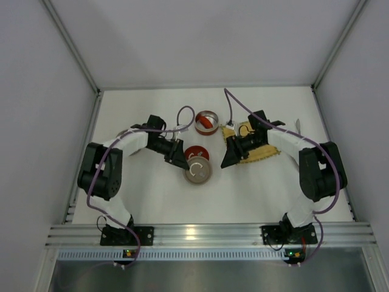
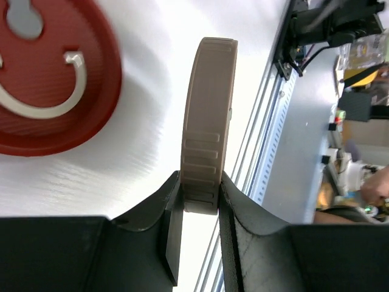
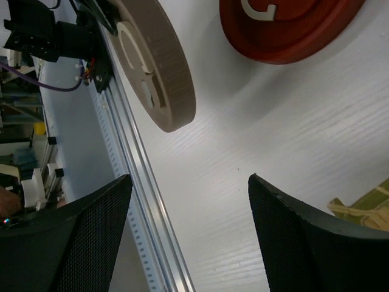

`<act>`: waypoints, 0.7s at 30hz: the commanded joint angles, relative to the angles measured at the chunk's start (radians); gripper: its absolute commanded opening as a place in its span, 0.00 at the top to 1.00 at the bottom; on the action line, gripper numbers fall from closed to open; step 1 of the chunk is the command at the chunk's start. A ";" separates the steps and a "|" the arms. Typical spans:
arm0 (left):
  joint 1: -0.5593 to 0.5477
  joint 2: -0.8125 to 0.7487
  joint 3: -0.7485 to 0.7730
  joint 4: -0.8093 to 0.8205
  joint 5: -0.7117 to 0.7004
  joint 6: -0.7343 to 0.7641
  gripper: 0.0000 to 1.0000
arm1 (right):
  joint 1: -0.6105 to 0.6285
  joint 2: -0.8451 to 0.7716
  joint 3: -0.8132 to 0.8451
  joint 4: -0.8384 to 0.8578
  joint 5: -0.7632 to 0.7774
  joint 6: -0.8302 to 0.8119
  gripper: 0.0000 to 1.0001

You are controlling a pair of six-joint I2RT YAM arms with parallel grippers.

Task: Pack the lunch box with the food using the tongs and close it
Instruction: Pick up the box lid from the center of the board.

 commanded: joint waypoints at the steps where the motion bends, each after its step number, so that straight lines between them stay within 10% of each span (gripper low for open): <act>1: -0.004 -0.105 0.092 -0.197 0.042 0.188 1.00 | 0.044 -0.047 0.064 -0.037 -0.119 -0.064 0.24; 8: -0.029 -0.105 0.176 -0.518 0.099 0.429 1.00 | 0.138 -0.056 0.104 -0.085 -0.199 -0.116 0.23; 21: -0.034 -0.237 0.103 -0.242 0.070 0.153 1.00 | 0.227 -0.046 0.089 0.088 -0.141 0.034 0.31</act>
